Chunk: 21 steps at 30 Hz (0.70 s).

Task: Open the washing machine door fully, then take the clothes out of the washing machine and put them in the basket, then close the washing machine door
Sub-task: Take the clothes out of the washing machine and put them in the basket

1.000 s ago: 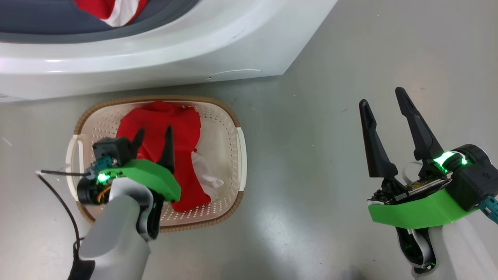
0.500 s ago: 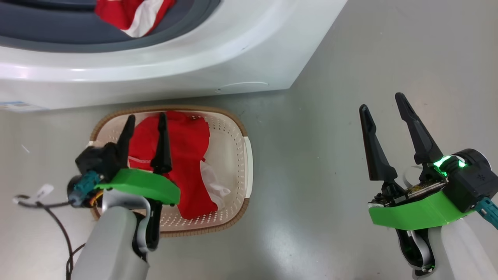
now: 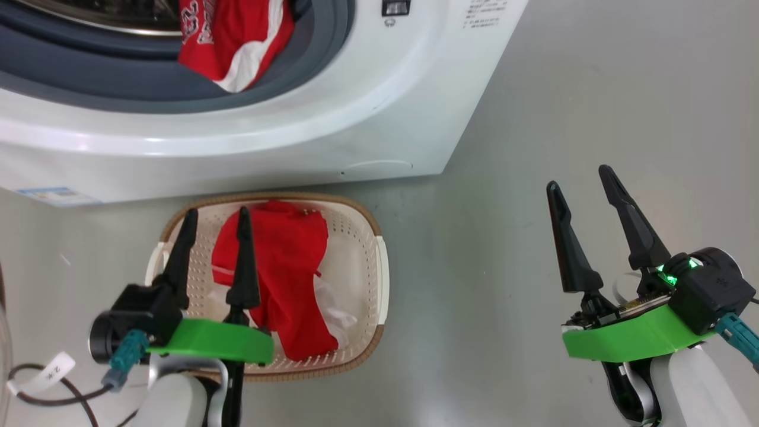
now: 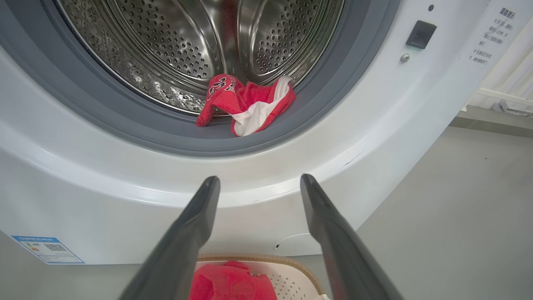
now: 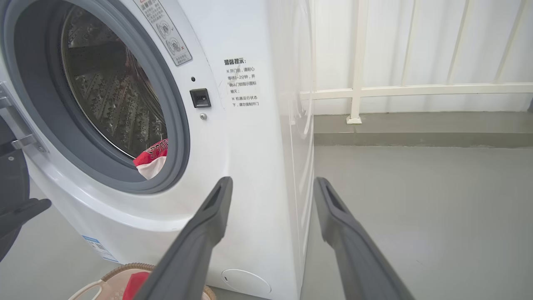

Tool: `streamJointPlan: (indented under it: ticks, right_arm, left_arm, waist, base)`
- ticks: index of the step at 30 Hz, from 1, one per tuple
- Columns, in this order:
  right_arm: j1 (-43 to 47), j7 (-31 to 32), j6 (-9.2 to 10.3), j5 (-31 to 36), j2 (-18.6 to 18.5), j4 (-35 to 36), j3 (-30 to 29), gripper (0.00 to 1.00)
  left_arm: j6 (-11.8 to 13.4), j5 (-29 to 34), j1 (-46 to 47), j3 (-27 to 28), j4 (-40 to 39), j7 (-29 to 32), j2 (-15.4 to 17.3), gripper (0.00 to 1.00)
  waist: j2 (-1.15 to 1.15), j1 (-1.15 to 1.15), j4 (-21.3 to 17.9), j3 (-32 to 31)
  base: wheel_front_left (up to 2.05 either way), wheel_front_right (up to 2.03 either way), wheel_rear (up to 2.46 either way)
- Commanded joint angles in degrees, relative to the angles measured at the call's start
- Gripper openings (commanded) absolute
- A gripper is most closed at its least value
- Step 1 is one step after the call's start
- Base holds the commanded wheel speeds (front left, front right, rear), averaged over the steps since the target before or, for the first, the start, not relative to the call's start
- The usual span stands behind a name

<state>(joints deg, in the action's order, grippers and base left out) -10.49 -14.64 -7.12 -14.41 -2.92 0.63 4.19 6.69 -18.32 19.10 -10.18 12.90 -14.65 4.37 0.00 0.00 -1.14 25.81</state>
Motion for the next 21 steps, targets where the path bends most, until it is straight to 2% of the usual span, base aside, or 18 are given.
streamJointPlan:
  ticks: [1, 21]
  right_arm:
    - [1.6, -0.4, -0.36, 0.6, 0.0, 1.1, 0.9, 1.00]
    - [6.1, -0.4, -0.36, 2.5, 0.0, -0.1, -1.2, 1.00]
  left_arm:
    - [0.2, -0.1, -1.5, 1.6, -2.0, -0.3, 1.1, 1.00]
    - [1.9, -1.1, -10.0, 2.5, -8.8, -0.3, 2.0, 1.00]
  waist:
    - [0.00, 0.00, 0.0, -2.1]
    - [0.00, 0.00, 0.0, -11.3]
  base:
    - [0.00, 0.00, 0.00]
    - [0.00, 0.00, 0.00]
